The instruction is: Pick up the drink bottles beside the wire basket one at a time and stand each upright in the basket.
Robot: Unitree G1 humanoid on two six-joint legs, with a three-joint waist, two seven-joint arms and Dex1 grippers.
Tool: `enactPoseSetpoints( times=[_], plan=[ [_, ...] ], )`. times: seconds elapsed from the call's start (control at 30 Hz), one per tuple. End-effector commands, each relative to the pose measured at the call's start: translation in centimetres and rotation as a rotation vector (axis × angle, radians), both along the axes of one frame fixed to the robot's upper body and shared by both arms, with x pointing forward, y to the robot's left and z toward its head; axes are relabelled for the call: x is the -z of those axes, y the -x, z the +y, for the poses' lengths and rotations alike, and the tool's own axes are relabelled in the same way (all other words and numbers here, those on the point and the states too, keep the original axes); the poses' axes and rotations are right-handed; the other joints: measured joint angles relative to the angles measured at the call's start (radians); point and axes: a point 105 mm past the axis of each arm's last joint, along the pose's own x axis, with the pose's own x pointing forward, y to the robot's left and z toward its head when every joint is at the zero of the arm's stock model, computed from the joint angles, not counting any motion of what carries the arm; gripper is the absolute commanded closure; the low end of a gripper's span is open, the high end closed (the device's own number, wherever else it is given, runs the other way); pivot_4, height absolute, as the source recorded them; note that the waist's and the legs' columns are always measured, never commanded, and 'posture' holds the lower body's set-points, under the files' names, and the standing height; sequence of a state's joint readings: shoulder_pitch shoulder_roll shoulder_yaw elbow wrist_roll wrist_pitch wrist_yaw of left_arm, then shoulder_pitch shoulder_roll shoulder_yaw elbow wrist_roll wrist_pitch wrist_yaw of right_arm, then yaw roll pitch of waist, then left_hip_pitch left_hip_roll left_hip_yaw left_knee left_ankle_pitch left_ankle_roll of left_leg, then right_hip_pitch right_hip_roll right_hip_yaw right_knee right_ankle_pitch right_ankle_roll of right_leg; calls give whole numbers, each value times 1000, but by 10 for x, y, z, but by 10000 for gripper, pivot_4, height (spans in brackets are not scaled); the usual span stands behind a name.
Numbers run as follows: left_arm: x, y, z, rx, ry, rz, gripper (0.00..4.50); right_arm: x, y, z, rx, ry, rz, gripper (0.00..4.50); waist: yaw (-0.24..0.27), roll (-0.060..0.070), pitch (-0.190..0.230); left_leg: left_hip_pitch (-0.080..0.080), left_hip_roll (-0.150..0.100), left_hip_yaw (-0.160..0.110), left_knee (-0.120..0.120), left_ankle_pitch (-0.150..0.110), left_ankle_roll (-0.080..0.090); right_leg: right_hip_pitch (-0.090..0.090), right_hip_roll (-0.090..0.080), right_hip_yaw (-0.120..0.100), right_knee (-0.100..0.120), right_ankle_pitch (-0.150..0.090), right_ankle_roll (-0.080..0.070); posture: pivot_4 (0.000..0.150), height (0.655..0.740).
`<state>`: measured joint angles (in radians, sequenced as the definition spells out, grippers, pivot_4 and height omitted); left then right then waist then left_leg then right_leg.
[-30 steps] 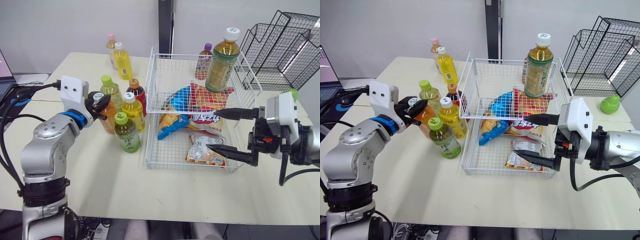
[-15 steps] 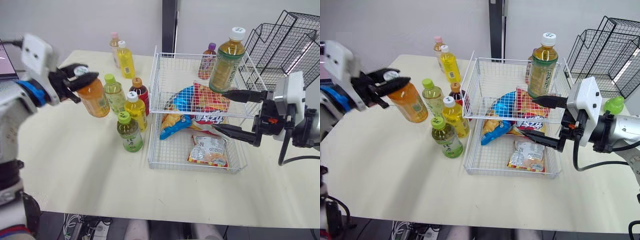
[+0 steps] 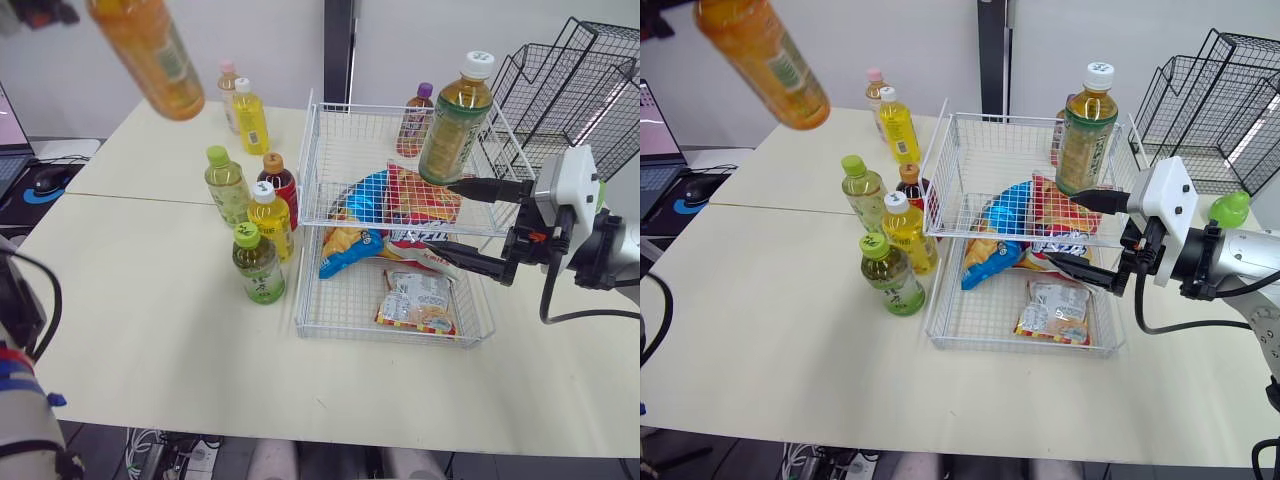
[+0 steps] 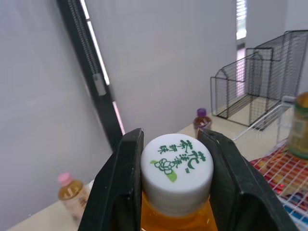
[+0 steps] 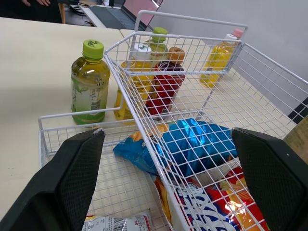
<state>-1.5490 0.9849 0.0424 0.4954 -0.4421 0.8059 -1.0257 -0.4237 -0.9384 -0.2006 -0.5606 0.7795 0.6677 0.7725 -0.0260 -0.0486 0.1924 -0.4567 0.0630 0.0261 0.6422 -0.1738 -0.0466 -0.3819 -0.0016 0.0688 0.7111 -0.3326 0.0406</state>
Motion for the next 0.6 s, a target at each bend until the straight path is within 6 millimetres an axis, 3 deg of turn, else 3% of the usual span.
enactPoseSetpoints(
  times=[0.03, 0.2, 0.37, 0.6],
  plan=[
    [-29, 10, -26, 109, 23, -60, 31363, -13, 7, 1, -3, -45, -46, 0, -1, 0, 0, 0, 0, 0, 0, 0, 0, 0, 0, 0, 0, 0, 0, 1500, 7300],
    [-41, 8, -72, 278, 9, -53, 31363, -20, 19, 4, -6, -97, -64, 0, -4, 1, 1, -7, 0, 0, 1, 0, 0, -7, 0, 0, 2, 1, -1, 1500, 7300],
    [-42, 6, -105, 413, -8, -37, 31363, -22, 27, 4, 14, -101, -71, 0, -8, 3, 2, -9, 0, 0, 1, 0, 0, -8, 0, 0, 2, 1, -1, 1500, 7300],
    [-9, -18, -144, 482, -87, 12, 31363, -23, 35, 1, 50, -97, -85, 0, -6, 4, 3, -9, 0, 0, 2, 0, 0, -8, 0, 1, 3, 1, -1, 1500, 7300]
  ],
)
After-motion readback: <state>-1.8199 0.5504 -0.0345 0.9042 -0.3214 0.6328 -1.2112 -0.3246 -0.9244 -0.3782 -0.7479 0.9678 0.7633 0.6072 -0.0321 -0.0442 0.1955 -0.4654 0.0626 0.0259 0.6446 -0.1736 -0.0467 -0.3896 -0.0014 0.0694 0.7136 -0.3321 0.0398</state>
